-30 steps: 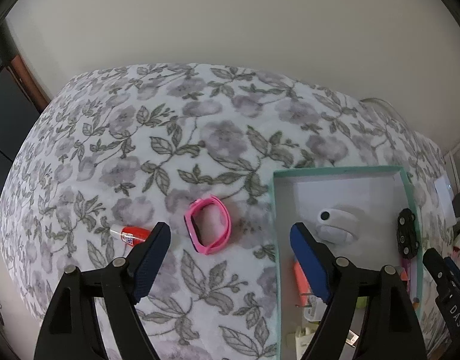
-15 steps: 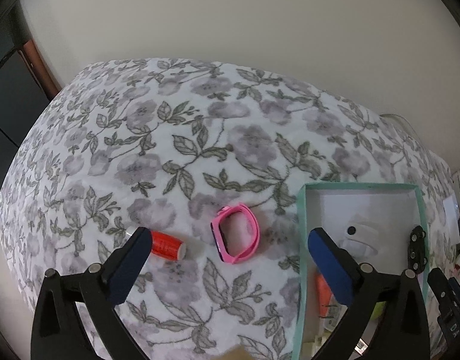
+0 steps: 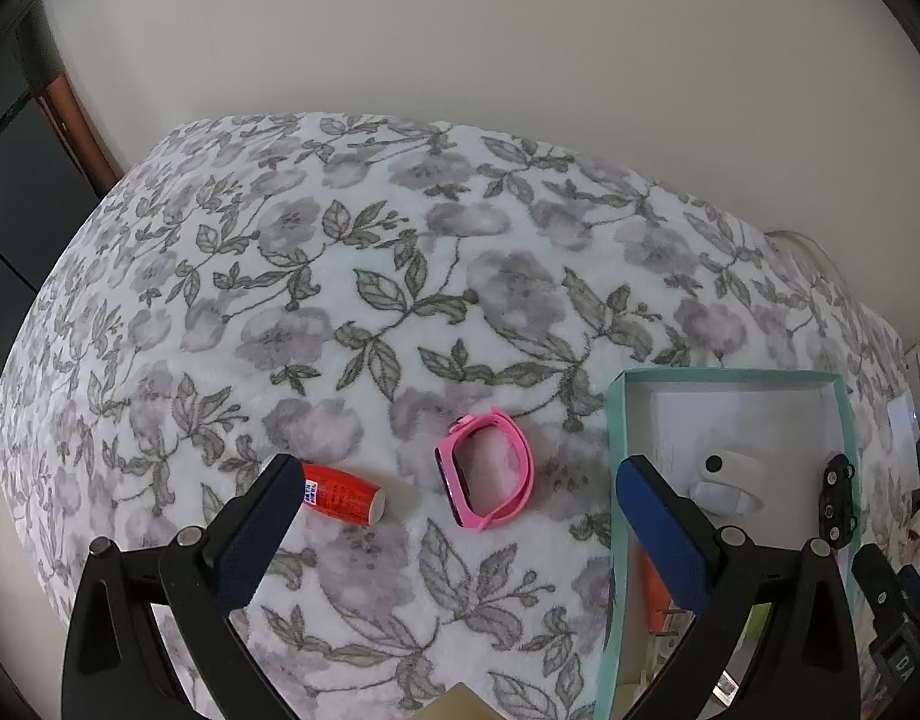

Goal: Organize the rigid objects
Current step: 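Move both open tools back toward the red glue bottle and pink wristband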

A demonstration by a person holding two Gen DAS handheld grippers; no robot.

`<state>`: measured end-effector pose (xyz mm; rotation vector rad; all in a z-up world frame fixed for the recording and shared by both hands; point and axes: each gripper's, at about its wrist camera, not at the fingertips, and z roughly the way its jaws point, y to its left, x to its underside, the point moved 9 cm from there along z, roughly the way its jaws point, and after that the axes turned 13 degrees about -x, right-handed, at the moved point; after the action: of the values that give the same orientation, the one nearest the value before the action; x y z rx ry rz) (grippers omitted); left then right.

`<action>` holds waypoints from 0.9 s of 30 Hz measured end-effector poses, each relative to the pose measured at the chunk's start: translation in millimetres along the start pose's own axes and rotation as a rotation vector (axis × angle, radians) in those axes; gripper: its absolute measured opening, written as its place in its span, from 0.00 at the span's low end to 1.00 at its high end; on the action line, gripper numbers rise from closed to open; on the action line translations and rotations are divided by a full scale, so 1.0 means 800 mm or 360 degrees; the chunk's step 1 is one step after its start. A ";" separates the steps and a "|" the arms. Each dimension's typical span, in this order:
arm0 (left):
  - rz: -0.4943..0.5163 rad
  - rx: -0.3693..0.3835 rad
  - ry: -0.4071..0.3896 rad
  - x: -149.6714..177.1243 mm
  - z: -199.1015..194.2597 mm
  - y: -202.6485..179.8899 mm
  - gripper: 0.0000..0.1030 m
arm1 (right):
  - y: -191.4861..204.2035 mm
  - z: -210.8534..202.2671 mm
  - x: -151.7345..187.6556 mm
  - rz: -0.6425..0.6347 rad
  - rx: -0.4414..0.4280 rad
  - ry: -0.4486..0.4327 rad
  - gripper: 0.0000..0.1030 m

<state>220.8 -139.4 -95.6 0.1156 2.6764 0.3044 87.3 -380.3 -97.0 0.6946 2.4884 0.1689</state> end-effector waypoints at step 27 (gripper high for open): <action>-0.0303 -0.0113 0.0198 -0.006 0.069 0.190 1.00 | 0.242 0.047 0.046 -0.0480 -0.0385 0.0051 0.99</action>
<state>254.1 18.6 -106.9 -0.1848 2.7684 0.3558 166.8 -195.8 -96.7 0.2155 2.5109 0.3620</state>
